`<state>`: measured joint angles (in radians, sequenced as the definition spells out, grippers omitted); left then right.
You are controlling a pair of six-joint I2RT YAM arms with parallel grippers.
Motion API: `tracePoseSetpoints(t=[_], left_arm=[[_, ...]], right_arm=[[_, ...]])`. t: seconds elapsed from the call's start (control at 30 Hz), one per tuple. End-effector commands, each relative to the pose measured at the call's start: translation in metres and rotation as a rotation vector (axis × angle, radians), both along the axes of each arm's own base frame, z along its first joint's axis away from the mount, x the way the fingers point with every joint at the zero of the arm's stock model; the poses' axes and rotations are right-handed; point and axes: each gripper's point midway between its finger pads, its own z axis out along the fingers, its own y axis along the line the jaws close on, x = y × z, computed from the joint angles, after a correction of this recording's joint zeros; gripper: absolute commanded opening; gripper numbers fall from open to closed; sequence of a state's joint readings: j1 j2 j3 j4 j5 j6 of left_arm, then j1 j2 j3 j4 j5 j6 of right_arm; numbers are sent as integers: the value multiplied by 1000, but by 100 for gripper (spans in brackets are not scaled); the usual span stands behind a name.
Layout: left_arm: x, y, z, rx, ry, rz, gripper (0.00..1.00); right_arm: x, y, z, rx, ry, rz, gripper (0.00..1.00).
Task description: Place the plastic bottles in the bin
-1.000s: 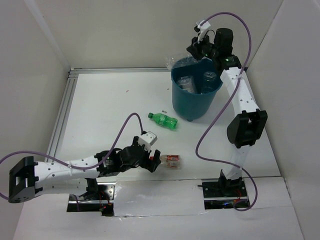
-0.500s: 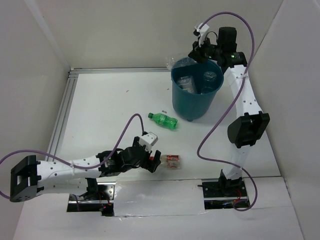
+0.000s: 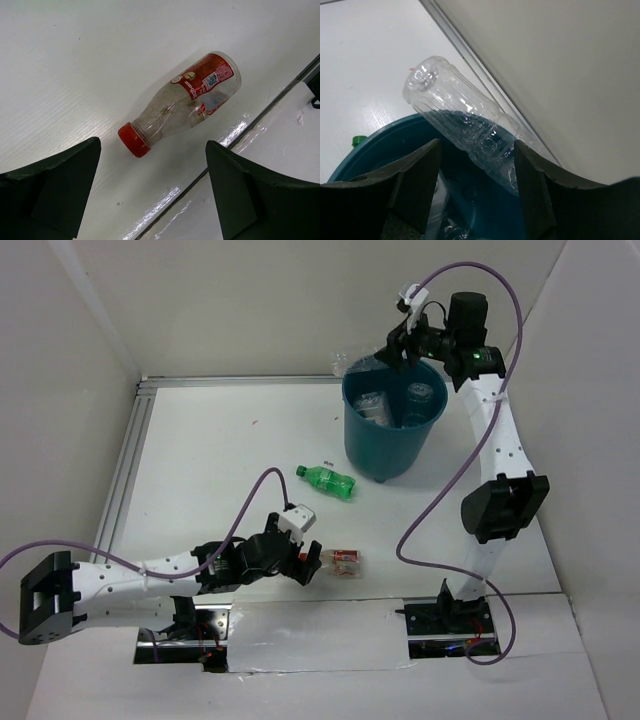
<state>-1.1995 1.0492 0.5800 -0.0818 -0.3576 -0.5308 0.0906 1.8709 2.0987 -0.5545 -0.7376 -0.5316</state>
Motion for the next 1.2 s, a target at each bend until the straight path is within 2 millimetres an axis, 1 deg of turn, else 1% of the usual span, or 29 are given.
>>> tracePoseSetpoints(t=[0.0,0.03,0.07,0.1,0.17,0.2,0.23,0.27,0.3,0.33,0.37,0.4,0.43,0.47,0.5,0.53,0.57,0.6,0.63,0.7,0.73,0.8,0.83,0.87,1.0,1.03,1.13,1.17], left_arm=[[-1,-2,8,-50,-4,7,98],[-1,-2,8,-50,-4,7,98],[-1,-2,8,-50,-4,7,98],[-1,-2,8,-50,-4,7,98],[-1,-2,8,-50,-4,7,98],[-1,-3,7,-49,-3,7,98],[0,-5,8,-45,-9,2,98],[0,-5,8,-45,-9,2,98],[1,-7,7,-45,-9,2,98],[0,-8,7,-47,-4,-5,98],[0,-9,6,-45,-4,-5,98],[1,-11,10,-54,-7,-5,98],[1,-11,10,-54,-7,-5,98],[1,-11,10,-54,-7,-5,98],[1,-11,10,-54,-7,-5,98],[1,-11,10,-54,-7,-5,98],[1,-11,10,-54,-7,-5,98],[1,-11,13,-64,-11,-6,98],[1,-8,8,-52,-12,2,98],[1,-7,10,-60,-6,8,98],[1,-4,9,-58,-11,15,98],[0,-2,7,-62,-5,20,98],[0,-2,10,-76,-2,25,98],[-1,0,6,-67,1,25,98],[-2,1,4,-64,10,30,98],[-2,1,4,-64,10,30,98],[-2,1,4,-59,4,25,98],[-2,1,4,-59,4,25,98]], right_arm=[[-25,1,62,-1,-199,51,67],[-25,1,62,-1,-200,51,67],[-27,1,68,0,-218,51,67],[-24,-1,73,12,-231,32,65],[-23,-1,79,34,-235,18,65],[-12,-2,80,27,-258,-27,65],[-8,-2,82,49,-251,-64,65],[0,-2,78,61,-245,-96,63],[10,-2,88,78,-290,-144,62],[14,-5,88,108,-281,-177,60],[20,6,84,110,-285,-178,56],[32,9,73,106,-273,-195,55],[41,6,68,92,-265,-221,55],[42,14,82,101,-290,-208,55],[49,14,80,97,-280,-217,54],[63,23,51,76,-206,-207,54],[64,23,68,86,-238,-207,54],[68,24,62,82,-225,-207,54],[74,26,51,70,-210,-197,54],[75,25,51,53,-225,-194,54],[77,27,40,38,-202,-183,54],[77,26,38,15,-208,-178,54],[77,28,29,4,-189,-163,54],[77,29,23,-15,-186,-147,54],[73,31,16,-38,-174,-119,54],[71,25,18,-49,-176,-126,55],[67,26,10,-72,-156,-99,55],[62,27,11,-72,-145,-90,55]])
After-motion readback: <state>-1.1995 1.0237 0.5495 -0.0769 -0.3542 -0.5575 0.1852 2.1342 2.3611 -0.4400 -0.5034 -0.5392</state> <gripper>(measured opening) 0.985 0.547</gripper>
